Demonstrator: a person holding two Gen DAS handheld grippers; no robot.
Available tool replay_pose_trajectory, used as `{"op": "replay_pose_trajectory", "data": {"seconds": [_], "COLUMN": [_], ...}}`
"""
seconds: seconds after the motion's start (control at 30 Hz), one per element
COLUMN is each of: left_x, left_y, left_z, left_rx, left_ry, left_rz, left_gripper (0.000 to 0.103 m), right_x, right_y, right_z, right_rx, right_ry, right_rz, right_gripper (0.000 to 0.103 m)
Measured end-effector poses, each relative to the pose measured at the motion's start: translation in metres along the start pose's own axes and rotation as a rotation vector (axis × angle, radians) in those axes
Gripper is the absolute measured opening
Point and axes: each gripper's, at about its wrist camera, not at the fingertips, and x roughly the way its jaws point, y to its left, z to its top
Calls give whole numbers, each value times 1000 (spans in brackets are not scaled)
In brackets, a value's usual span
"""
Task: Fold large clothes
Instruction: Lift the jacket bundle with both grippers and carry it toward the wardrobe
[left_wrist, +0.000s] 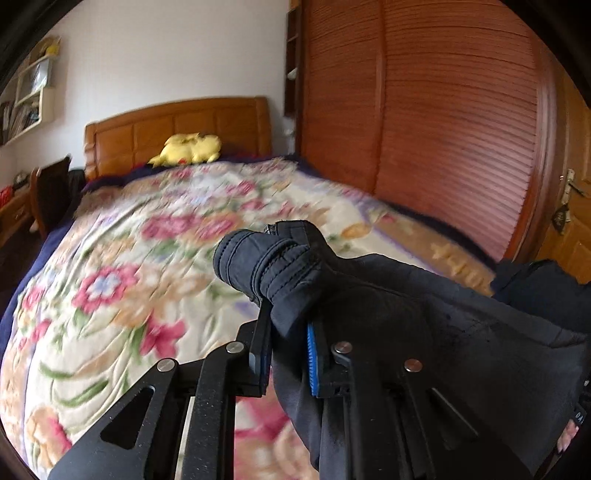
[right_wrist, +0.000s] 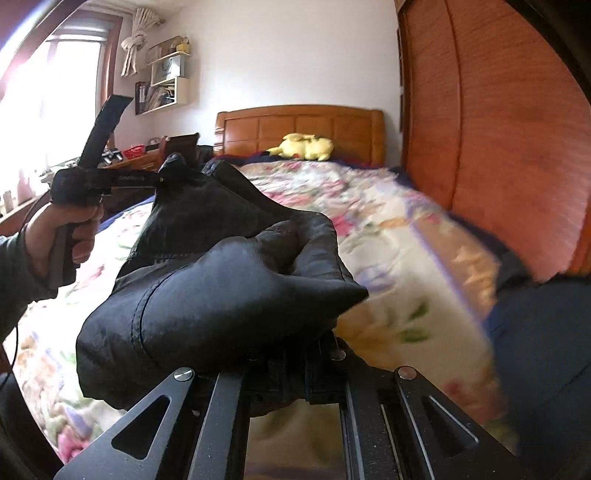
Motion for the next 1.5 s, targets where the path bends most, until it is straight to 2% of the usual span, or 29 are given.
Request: {"op": "replay_pose_trajectory", "data": {"seconds": [0.17,0.33,0.47,0.63,0.7,0.8,0.87,0.93,0.97,1.0,1.1,1.13,1.17,1.2,1.23,1.27,1.3,1.33,1.37,1.43,1.5], "left_x": [-3,-9,-1,22,30,55,73,91,91,87,73,65,61,51,40,33,20,16,9,-13,-22], "left_y": [-69,-160,-230,-293,-330,-356,-364,-369,-367,-360,-344,-342,-345,-344,-337,-335,-326,-321,-314,-302,-293], "left_z": [45,89,114,111,96,69,53,35,30,25,20,17,17,14,13,12,10,9,7,1,-3], "left_rx": [34,92,115,118,150,184,207,272,287,295,298,310,320,326,327,319,297,286,279,284,299], "left_ry": [-65,-143,-168,-128,-96,-28,36,117,117,98,73,61,47,31,21,21,22,17,4,-38,-42], "left_rz": [-63,-165,-261,-381,-420,-435,-407,-362,-358,-363,-386,-391,-390,-391,-407,-422,-448,-461,-469,-471,-475], "left_gripper": [16,16,16,16,16,16,18,19,21,22,35,43,45,45,46,51,56,69,80,83,87], "right_x": [-50,-109,-155,-202,-215,-216,-205,-201,-199,-199,-200,-200,-201,-206,-197,-194,-200,-202,-207,-212,-216], "right_y": [-54,-110,-152,-198,-210,-233,-242,-246,-248,-249,-244,-243,-247,-242,-236,-229,-222,-214,-200,-183,-161], "right_z": [24,40,45,30,15,-13,-33,-49,-52,-58,-56,-54,-48,-46,-48,-47,-43,-41,-43,-38,-33], "right_rx": [-36,-57,-62,-28,1,65,95,133,163,186,224,238,248,250,248,246,250,254,252,229,217], "right_ry": [-24,-34,-26,26,62,142,199,218,214,209,179,172,166,154,138,118,93,73,53,37,21], "right_rz": [-128,-289,-417,-559,-595,-607,-620,-633,-635,-637,-646,-642,-642,-659,-675,-681,-682,-677,-670,-669,-647], "right_gripper": [5,5,5,5,5,5,5,7,7,9,16,24,30,43,51,53,58,64,65,65,65]}}
